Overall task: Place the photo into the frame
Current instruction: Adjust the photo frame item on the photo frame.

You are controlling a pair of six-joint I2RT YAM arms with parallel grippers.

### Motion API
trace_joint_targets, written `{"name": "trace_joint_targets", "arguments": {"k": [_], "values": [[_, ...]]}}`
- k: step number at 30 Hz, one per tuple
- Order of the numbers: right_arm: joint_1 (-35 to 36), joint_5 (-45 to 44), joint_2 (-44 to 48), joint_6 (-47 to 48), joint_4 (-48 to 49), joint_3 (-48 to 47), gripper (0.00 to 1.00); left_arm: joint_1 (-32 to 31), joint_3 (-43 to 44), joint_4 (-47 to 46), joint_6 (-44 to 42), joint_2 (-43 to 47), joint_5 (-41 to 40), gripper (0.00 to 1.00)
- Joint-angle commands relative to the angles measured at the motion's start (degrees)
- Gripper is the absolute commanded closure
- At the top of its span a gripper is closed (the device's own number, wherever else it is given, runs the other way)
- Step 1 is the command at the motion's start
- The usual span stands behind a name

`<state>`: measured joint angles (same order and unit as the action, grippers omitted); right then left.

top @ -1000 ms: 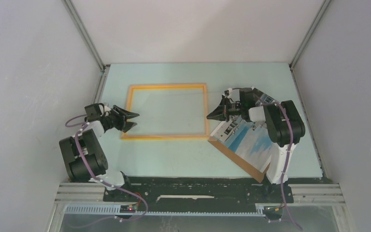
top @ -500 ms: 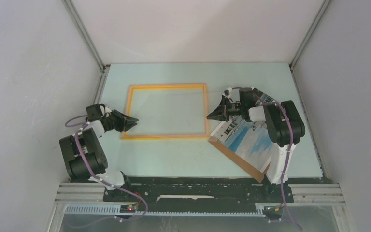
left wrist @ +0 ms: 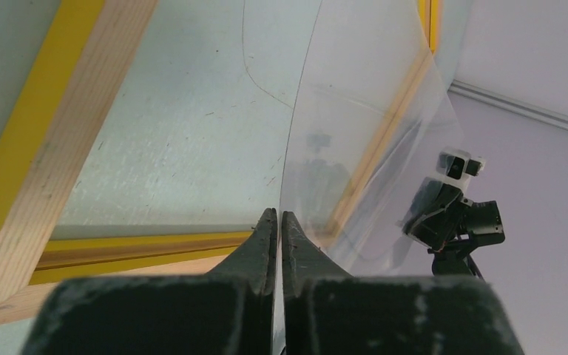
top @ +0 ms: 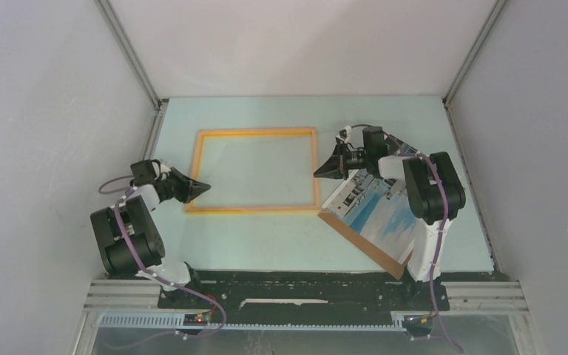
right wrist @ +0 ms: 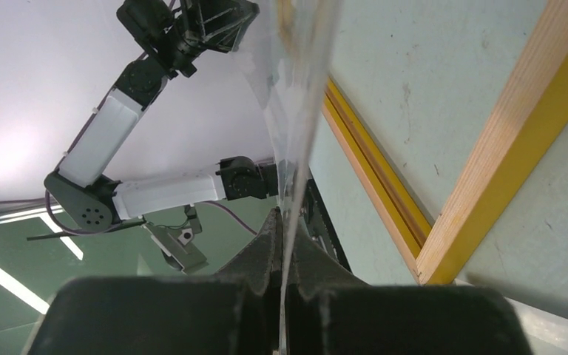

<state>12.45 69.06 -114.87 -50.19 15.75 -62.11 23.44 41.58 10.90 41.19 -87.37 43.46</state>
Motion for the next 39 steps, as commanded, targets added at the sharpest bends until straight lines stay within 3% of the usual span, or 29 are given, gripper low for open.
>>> {"name": "trace_joint_targets", "arguments": {"k": [1, 14, 27, 39], "values": [[1.37, 0.03, 0.49, 4.90, -2.19, -2.55, 1.00, 0.91, -0.73, 1.94, -3.19, 3.35, 0.41, 1.00], [3.12, -2.77, -0.98, 7.15, -5.71, -8.75, 1.00, 1.00, -0.35, 7.58, -7.16, 11.69, -8.09, 1.00], [5.50, -2.71, -10.53, 5.00, -6.17, -23.93, 1.00, 1.90, 4.47, 10.50, -7.97, 7.91, -14.72, 1.00], [5.58, -2.42, -13.71, 4.50, -5.89, -28.05, 1.00, 2.10, 7.37, 9.88, -7.33, 5.31, -13.93, 1.00]]}}
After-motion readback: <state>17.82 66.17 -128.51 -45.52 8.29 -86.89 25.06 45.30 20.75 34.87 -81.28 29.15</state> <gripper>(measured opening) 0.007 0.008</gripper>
